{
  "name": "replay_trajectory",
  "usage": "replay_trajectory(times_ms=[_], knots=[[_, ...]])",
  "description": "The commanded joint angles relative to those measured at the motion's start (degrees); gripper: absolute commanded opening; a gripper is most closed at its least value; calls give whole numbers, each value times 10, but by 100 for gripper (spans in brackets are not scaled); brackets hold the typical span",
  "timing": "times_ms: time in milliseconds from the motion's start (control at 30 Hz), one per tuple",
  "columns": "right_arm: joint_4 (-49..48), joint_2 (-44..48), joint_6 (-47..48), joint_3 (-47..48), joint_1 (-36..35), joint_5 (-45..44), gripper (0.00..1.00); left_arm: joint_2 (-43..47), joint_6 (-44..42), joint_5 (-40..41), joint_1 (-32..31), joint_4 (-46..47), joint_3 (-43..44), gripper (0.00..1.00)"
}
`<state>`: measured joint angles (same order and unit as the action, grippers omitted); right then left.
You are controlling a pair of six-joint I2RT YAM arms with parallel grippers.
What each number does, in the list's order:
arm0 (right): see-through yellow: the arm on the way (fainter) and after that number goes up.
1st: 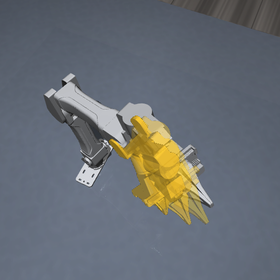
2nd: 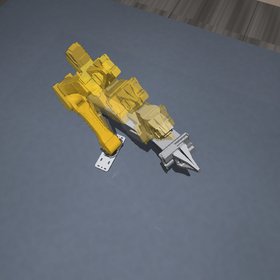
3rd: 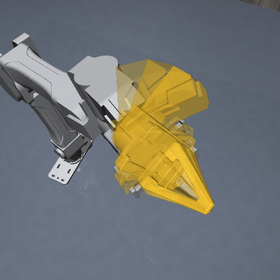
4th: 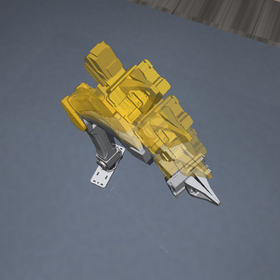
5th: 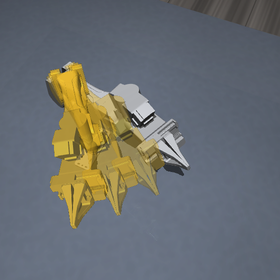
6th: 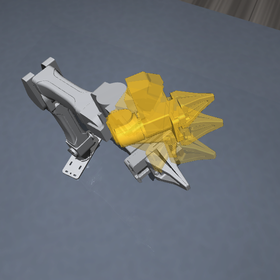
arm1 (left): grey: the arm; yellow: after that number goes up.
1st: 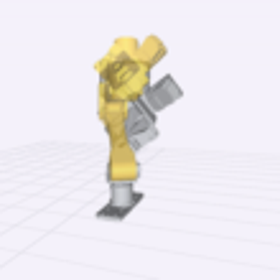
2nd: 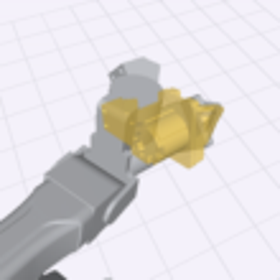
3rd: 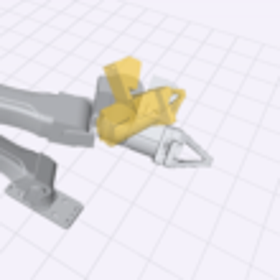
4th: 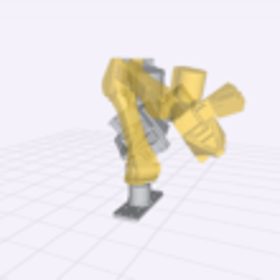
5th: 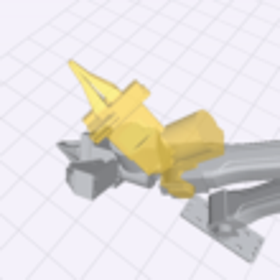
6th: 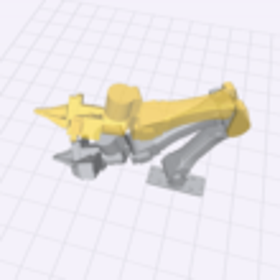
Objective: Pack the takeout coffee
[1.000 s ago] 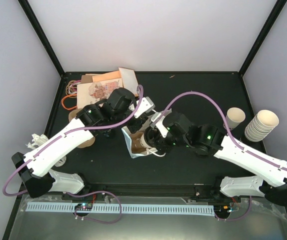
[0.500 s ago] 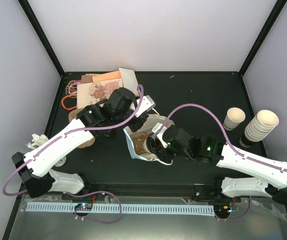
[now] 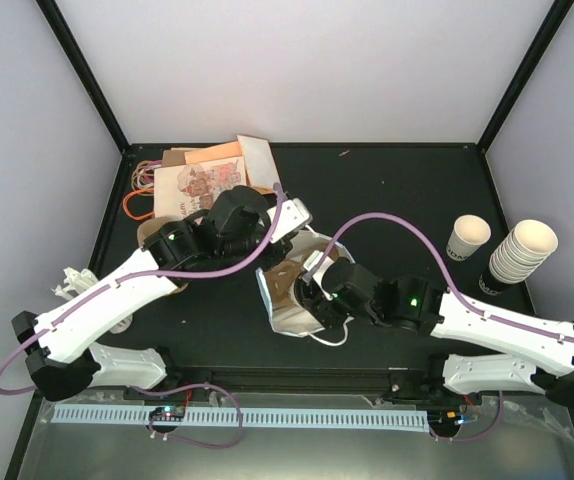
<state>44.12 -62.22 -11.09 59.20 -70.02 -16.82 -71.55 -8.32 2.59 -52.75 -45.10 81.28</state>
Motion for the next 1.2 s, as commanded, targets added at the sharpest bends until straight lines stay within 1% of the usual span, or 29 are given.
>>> replay_trajectory(times_ms=[0, 133, 267, 400, 533, 633, 733, 867, 1033, 1167], knots=[[19, -5, -13, 1, -13, 15, 61, 20, -33, 59, -20, 50, -17, 2], [28, -2, -28, -9, -24, 19, 61, 22, -34, 73, -28, 61, -31, 1], [29, 7, -34, -22, -26, 3, 61, 30, -35, 74, -41, 77, -46, 2], [27, 20, -44, -30, -27, -34, 61, 31, -27, 58, -56, 74, -54, 1], [33, 27, -58, -38, -27, -64, 61, 34, 0, 37, -71, 64, -58, 2], [42, 26, -69, -43, -38, -92, 60, 36, 18, 36, -83, 62, -63, 2], [50, 20, -89, -48, -69, -104, 60, 31, 40, 58, -88, 57, -61, 1], [45, 19, -125, -55, -108, -98, 60, 23, 45, 95, -89, 55, -51, 2], [39, 21, -156, -59, -119, -78, 61, 17, 18, 131, -88, 80, -33, 1], [36, 8, -178, -63, -119, -116, 60, -3, -15, 153, -88, 102, -14, 2]])
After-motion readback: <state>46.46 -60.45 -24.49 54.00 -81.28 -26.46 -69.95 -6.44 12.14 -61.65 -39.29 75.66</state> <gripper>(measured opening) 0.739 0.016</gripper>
